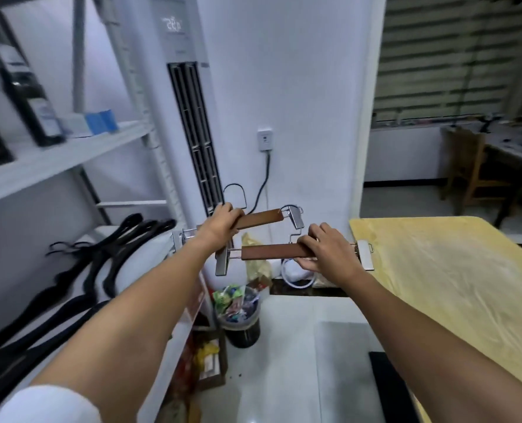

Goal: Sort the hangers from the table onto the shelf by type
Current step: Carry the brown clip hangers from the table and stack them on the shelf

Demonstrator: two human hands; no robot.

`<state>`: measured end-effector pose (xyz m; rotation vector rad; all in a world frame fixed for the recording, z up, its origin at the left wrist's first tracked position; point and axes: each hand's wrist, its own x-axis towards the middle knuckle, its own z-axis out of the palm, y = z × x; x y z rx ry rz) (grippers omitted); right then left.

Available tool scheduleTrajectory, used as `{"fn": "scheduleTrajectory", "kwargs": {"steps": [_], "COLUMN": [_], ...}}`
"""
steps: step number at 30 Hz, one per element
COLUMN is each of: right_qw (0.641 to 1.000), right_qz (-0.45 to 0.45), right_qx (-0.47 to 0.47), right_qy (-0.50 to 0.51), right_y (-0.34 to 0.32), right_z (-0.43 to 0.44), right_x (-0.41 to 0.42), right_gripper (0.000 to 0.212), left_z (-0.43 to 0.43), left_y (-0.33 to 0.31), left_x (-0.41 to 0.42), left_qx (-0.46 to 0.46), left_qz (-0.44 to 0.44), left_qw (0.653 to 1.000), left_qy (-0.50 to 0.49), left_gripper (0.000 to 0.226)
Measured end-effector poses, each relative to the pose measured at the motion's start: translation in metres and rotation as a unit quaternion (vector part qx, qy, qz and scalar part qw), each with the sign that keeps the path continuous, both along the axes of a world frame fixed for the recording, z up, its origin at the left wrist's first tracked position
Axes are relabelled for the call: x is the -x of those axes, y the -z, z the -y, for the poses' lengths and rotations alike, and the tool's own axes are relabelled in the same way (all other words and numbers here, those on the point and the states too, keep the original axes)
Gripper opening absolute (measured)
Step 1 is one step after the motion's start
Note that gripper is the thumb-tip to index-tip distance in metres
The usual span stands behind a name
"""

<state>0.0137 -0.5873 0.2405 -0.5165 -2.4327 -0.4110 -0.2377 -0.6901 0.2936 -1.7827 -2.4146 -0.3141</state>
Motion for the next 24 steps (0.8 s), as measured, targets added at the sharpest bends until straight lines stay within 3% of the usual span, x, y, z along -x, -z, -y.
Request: {"fn": "scheduleTrajectory", "kwargs": {"steps": [14,18,24], "right_qw": [0.981,0.962,0.926], "right_qz": [0.027,0.006,0.004], "right_qx": [-0.042,-0.067,-0.081], "right_qy": [-0.187,-0.265,-0.368], "right_y": [0.002,0.004,0.004], "right_z": [0.159,0.209,0.274], "right_x": [0.15,0.186,0.231], "right_gripper": [0.037,0.036,0.051], "left_z": [0.243,0.318,0.416], "left_y": [0.005,0.014,0.018], "left_x": [0.085,0.092,0.077], "left_qx": [0.013,0.016,-0.022], "left_qz": [-0.034,-0.028,0.0], "left_qw": [0.989,0.975,0.951], "left_qy": [-0.142,-0.222,-0.309], "left_gripper": [0.047,0.046,0.047]}}
